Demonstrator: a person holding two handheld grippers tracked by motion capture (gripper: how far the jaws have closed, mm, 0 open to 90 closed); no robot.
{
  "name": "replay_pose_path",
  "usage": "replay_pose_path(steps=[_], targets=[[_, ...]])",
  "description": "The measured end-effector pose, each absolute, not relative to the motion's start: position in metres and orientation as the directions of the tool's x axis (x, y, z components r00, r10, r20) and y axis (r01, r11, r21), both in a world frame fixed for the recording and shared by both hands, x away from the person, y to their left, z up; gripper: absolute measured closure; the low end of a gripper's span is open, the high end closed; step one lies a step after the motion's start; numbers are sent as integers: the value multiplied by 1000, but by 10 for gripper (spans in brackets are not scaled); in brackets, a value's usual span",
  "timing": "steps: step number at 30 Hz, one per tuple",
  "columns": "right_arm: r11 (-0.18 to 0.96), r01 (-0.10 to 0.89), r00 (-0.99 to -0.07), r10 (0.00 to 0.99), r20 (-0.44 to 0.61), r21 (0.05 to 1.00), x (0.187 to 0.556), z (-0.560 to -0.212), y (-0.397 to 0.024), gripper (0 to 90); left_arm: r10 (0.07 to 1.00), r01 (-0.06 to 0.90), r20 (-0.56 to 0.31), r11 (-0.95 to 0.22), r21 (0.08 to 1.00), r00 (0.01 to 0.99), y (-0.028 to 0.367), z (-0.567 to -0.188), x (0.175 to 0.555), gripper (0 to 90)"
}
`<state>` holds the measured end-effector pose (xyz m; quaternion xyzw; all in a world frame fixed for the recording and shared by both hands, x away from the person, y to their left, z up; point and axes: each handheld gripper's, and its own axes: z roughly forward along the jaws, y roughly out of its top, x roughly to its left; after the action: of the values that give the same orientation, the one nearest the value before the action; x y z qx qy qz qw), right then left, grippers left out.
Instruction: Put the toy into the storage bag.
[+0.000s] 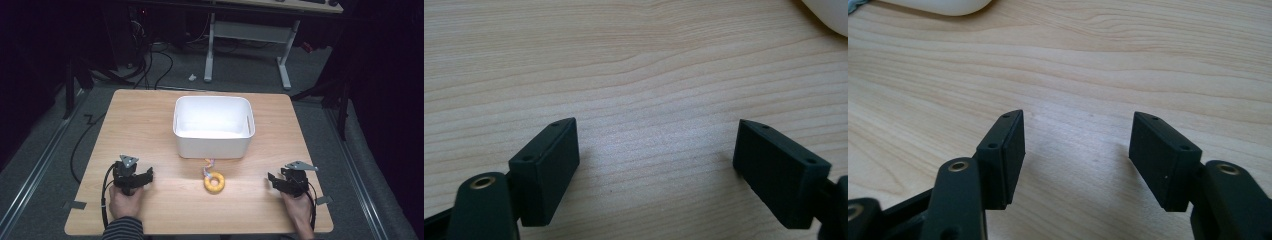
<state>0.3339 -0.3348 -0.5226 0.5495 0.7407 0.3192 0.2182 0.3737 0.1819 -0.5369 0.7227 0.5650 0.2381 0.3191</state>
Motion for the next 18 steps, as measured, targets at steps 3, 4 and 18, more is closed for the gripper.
replay_pose_path(steps=[3, 4, 18], targets=[[191, 672, -311, 949, 40, 716, 333, -521, -334, 407, 969, 665, -16, -158, 730, 248, 182, -537, 374, 189], [189, 675, -317, 947, 49, 713, 333, -520, -333, 409, 969, 665, -16, -158, 730, 248, 182, -537, 374, 189], [265, 638, -412, 911, 30, 723, 336, -497, -314, 454, 969, 665, -17, -157, 731, 247, 182, -537, 374, 189]])
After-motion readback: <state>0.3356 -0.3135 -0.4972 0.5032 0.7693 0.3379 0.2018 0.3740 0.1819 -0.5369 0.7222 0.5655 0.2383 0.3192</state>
